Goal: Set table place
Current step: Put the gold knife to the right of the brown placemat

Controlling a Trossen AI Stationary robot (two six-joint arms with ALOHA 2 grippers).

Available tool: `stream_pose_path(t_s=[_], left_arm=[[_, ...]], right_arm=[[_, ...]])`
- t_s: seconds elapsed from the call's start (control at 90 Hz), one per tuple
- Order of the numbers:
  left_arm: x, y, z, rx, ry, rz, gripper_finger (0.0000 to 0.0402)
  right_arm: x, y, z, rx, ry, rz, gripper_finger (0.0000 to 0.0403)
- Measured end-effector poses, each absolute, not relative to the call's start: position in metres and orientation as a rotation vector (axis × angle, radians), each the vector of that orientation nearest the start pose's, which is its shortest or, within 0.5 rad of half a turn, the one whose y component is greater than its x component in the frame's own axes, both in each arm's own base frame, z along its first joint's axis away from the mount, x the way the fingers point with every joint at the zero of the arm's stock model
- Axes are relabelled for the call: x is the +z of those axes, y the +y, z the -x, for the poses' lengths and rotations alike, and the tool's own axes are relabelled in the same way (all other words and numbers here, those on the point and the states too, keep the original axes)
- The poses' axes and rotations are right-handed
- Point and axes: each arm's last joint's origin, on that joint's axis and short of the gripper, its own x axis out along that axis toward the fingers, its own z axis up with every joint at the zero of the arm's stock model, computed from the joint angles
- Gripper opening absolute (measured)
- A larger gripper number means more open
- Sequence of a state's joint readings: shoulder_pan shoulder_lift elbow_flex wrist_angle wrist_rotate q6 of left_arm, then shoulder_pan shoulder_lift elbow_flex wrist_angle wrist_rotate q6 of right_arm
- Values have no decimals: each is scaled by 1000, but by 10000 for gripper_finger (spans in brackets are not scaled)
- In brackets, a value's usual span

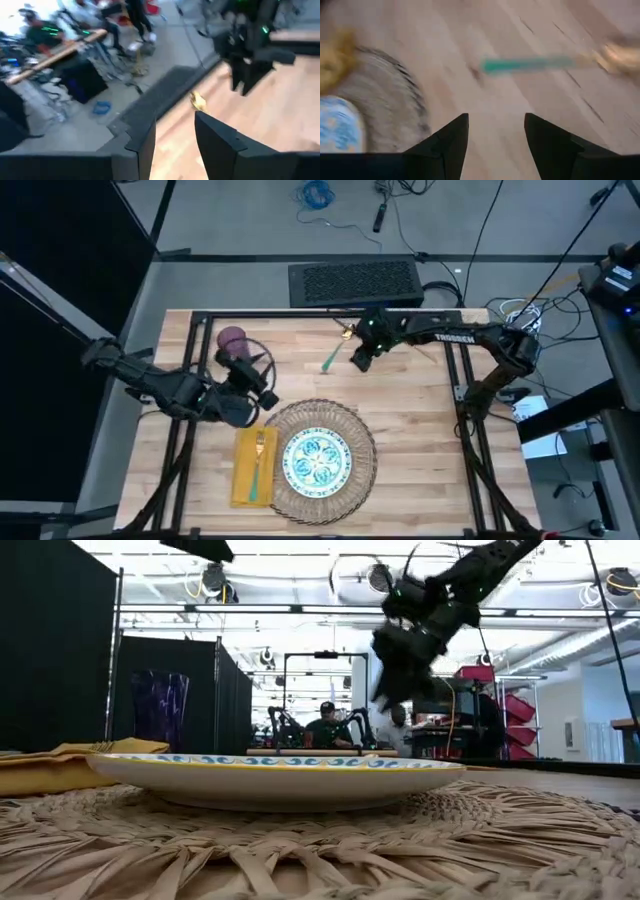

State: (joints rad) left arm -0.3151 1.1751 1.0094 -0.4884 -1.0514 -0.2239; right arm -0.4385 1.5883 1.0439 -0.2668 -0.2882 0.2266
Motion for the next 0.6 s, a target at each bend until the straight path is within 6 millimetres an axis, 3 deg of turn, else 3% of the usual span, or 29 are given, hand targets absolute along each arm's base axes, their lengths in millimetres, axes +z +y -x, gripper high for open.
stream_pose_path(t_s=[0.122, 0.211, 0.367, 0.478, 0.6], left_arm=[[312, -31, -250, 437, 391, -285, 121], [312, -5, -250, 355, 286, -278, 121], [295, 36, -221, 284, 174, -176, 121], [289, 48, -191, 247, -28, -129, 121], [280, 53, -168, 299, -159, -78, 121]], right_arm=[[231, -118, -318, -169, 640, -471, 180], [231, -115, -319, -195, 642, -480, 180], [226, -112, -305, -295, 700, -492, 180], [224, -111, -288, -329, 665, -487, 180], [238, -105, -272, -306, 496, -426, 180]])
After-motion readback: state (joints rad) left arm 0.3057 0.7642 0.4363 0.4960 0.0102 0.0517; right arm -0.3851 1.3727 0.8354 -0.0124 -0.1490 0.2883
